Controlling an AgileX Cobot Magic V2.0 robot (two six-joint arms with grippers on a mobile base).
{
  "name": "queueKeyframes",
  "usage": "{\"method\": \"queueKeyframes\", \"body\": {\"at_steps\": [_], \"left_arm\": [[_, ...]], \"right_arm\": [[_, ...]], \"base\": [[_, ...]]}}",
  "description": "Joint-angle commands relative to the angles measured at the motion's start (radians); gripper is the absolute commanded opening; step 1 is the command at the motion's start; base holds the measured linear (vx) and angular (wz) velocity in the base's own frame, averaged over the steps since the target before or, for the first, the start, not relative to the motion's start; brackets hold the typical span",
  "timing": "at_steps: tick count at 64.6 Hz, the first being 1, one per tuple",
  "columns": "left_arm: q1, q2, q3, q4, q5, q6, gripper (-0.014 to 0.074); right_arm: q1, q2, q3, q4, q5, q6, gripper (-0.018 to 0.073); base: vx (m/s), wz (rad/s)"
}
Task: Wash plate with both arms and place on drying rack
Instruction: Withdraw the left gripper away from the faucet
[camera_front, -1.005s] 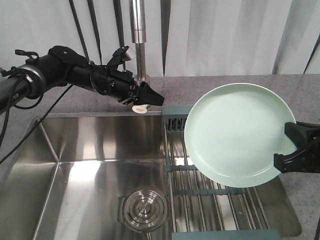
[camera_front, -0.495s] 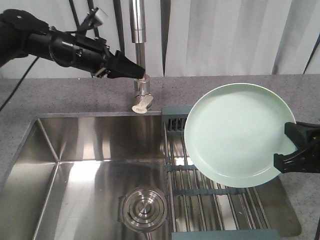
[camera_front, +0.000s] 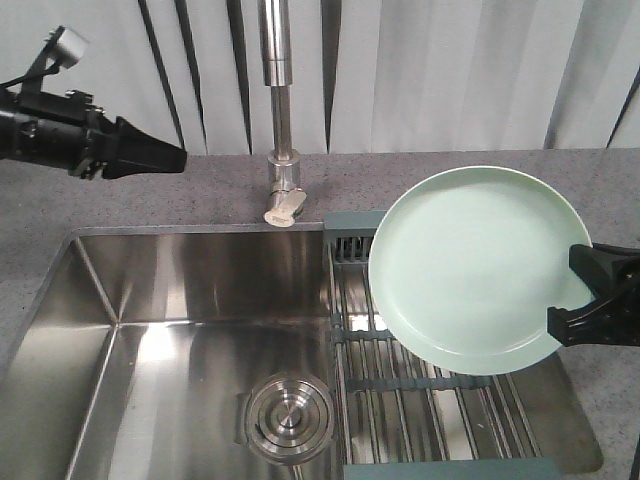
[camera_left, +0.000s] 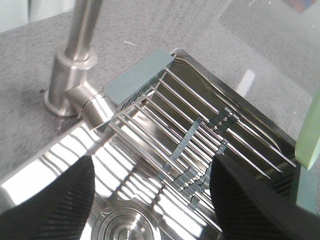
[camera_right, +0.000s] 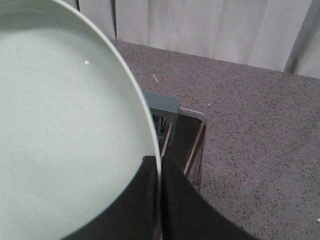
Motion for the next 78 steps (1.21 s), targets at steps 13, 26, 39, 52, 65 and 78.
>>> {"method": "queueKeyframes", "body": {"at_steps": [13, 26, 39, 52, 65, 78], "left_arm": [[0.125, -0.164, 0.209, -0.141, 0.034, 0.099, 0.0471], [0.147, -0.23, 0.302, -0.169, 0.034, 0.158, 0.0471], [0.147, -0.252, 0.305, -0.199, 0.029, 0.155, 0.0471], [0.146, -0.252, 0.304, -0.198, 0.034, 0.154, 0.0471], [0.146, -0.252, 0.304, -0.198, 0.033, 0.154, 0.0471], [0.146, -0.252, 0.304, -0.198, 0.033, 0.154, 0.0471]], "right_arm": [[-0.001, -0.014, -0.026, 0.005, -0.074, -0.005, -0.001], [-0.001, -0.014, -0.026, 0.005, -0.074, -0.005, -0.001], [-0.001, -0.014, -0.026, 0.005, -0.074, -0.005, -0.001], [-0.001, -0.014, -0.026, 0.005, -0.074, -0.005, -0.001], [-0.001, -0.014, -0.026, 0.005, -0.074, -0.005, -0.001], [-0.001, -0.014, -0.026, 0.005, -0.074, -0.005, -0.001]], "base": [[0.0, 0.0], [0.0, 0.0], [0.0, 0.0], [0.0, 0.0], [0.0, 0.0], [0.0, 0.0]]}}
